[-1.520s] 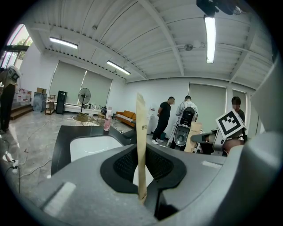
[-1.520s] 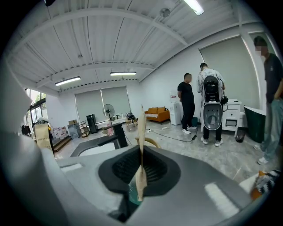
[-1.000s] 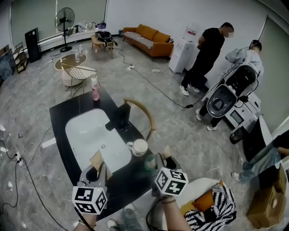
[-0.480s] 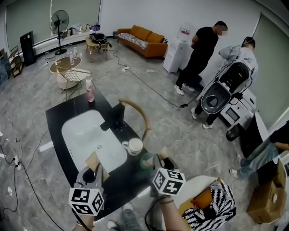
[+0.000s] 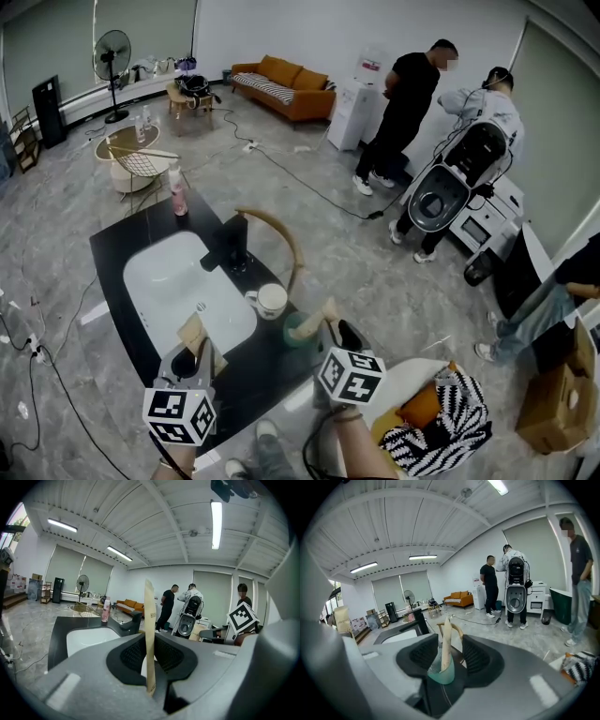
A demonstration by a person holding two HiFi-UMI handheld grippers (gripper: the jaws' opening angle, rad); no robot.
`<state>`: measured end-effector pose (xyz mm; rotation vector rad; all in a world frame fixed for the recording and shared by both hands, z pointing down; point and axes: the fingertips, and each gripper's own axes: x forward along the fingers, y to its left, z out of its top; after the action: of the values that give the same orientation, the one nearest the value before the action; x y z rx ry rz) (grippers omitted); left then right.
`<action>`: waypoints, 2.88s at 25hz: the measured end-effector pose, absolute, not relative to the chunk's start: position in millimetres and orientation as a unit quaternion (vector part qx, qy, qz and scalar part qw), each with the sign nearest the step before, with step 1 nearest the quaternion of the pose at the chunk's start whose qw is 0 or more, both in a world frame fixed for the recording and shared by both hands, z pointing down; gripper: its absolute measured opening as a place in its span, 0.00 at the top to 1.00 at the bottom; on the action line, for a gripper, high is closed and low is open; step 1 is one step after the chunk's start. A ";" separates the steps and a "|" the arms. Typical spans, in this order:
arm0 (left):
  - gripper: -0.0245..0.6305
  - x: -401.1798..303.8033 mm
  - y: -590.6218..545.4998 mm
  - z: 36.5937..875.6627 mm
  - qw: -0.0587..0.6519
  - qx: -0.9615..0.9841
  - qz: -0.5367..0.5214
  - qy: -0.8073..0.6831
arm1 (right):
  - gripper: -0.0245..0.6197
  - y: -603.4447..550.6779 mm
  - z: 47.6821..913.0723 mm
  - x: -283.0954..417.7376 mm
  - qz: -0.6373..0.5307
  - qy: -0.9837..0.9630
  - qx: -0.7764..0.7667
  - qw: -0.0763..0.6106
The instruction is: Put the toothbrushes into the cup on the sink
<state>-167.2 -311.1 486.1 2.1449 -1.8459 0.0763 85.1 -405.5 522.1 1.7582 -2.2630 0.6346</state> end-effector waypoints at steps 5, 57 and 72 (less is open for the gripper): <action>0.89 -157.1 -307.8 481.7 0.152 0.756 0.026 -0.637 | 0.71 -394.0 513.0 92.1 0.204 -0.764 0.602 0.106; 0.89 -104.2 -321.0 446.2 0.126 0.798 0.009 -0.590 | 0.96 -330.9 447.5 116.0 0.148 -0.753 0.637 0.067; 0.89 -80.1 -376.4 443.6 0.115 0.808 0.022 -0.577 | 0.96 -356.7 468.1 145.9 0.167 -0.738 0.650 0.073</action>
<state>-80.1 -376.4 443.6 2.3674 -1.6912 0.0638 145.9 -356.7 468.1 1.9509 -2.2165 0.5017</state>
